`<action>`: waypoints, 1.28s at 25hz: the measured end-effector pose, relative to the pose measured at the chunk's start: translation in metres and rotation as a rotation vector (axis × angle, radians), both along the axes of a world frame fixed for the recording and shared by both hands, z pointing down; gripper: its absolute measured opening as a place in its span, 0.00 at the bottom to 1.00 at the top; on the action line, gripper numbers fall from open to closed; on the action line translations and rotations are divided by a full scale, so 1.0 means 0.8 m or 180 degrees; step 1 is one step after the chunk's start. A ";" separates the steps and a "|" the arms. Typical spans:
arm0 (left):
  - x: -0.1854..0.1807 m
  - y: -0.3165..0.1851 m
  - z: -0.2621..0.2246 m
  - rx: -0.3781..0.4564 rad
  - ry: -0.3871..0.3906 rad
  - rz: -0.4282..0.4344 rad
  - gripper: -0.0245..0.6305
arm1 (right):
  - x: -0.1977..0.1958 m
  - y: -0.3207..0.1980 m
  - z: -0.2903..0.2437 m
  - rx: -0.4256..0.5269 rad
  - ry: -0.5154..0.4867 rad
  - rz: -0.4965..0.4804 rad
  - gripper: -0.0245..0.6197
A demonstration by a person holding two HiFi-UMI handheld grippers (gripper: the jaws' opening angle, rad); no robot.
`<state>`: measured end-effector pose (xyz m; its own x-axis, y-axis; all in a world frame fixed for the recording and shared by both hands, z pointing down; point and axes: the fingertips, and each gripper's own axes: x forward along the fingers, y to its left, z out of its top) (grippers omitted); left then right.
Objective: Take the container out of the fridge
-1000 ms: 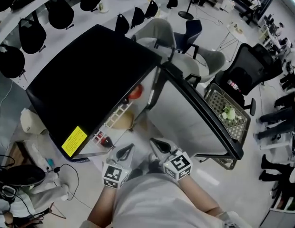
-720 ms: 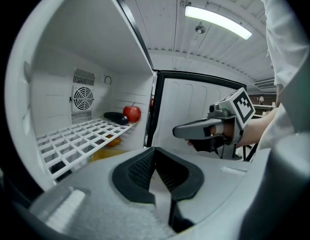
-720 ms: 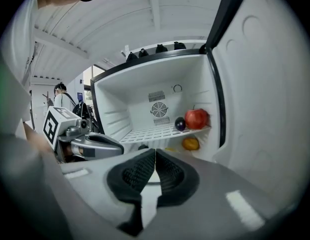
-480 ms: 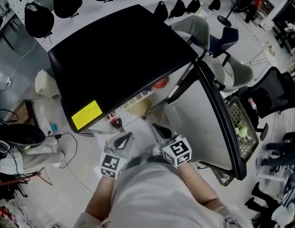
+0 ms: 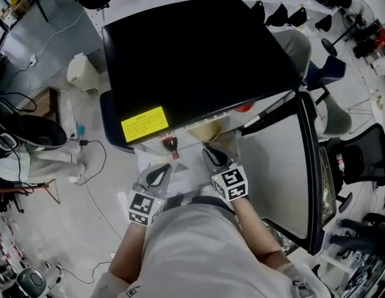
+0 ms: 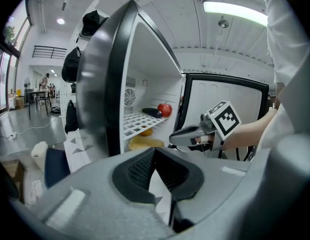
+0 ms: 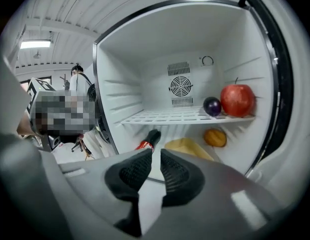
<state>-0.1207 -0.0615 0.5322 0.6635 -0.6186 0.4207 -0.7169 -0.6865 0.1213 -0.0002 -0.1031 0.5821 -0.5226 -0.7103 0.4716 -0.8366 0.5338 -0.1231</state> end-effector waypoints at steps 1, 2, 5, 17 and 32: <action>-0.006 0.001 0.001 -0.0012 -0.0010 -0.0050 0.05 | -0.002 -0.004 0.005 -0.0022 0.0017 -0.0023 0.11; -0.012 0.001 0.002 -0.0025 -0.0024 -0.0099 0.05 | -0.004 -0.009 0.011 -0.0038 0.0036 -0.0035 0.11; -0.031 0.005 0.006 -0.0068 -0.0078 -0.0250 0.05 | -0.004 -0.024 0.029 -0.0094 0.0126 -0.0055 0.13; -0.080 0.030 0.016 -0.0185 -0.0173 -0.0746 0.05 | 0.015 -0.059 0.112 -0.0172 0.0759 -0.0190 0.24; -0.097 0.047 0.014 -0.0151 -0.0227 -0.1007 0.05 | 0.004 -0.070 0.151 -0.0302 0.1350 -0.0537 0.24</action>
<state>-0.1980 -0.0238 0.5435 0.4094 -0.7680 0.4926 -0.9016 -0.4231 0.0896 0.0032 -0.1590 0.7025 -0.3740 -0.5753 0.7274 -0.7261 0.6696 0.1563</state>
